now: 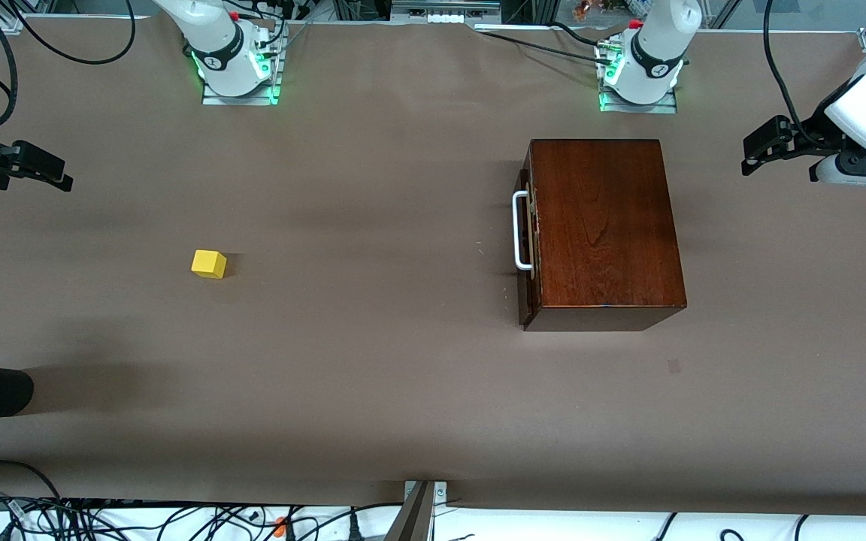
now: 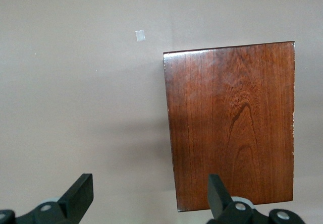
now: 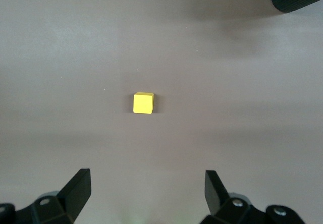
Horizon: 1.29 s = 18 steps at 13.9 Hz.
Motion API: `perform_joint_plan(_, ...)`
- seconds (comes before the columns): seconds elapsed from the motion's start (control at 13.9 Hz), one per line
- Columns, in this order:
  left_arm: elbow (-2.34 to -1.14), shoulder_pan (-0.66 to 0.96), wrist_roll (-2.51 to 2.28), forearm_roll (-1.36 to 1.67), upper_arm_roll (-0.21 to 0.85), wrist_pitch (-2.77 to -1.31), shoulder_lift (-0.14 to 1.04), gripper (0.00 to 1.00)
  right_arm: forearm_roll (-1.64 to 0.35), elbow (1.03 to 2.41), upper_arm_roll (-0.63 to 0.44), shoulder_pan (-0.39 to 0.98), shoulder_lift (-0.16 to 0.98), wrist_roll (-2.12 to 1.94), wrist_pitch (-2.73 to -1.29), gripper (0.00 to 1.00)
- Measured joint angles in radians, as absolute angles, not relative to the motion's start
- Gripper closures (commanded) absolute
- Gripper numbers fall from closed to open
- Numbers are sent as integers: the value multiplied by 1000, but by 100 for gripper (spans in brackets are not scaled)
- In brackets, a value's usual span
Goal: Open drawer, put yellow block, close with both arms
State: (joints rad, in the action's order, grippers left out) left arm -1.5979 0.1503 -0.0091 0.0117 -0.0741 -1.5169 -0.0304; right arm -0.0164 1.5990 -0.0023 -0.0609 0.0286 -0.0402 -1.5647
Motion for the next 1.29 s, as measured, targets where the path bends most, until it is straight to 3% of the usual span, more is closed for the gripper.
perform_joint_plan(0.79,-1598,152,-64,13,-38,-1552,-27,0,-16,1599,-2,-61,29,-40,-1565,0)
perform_joint_plan(1.29,-1598,169,-552,5,359,-1580,23,0,-16,1599,-4,-61,29,-40,-1564,0)
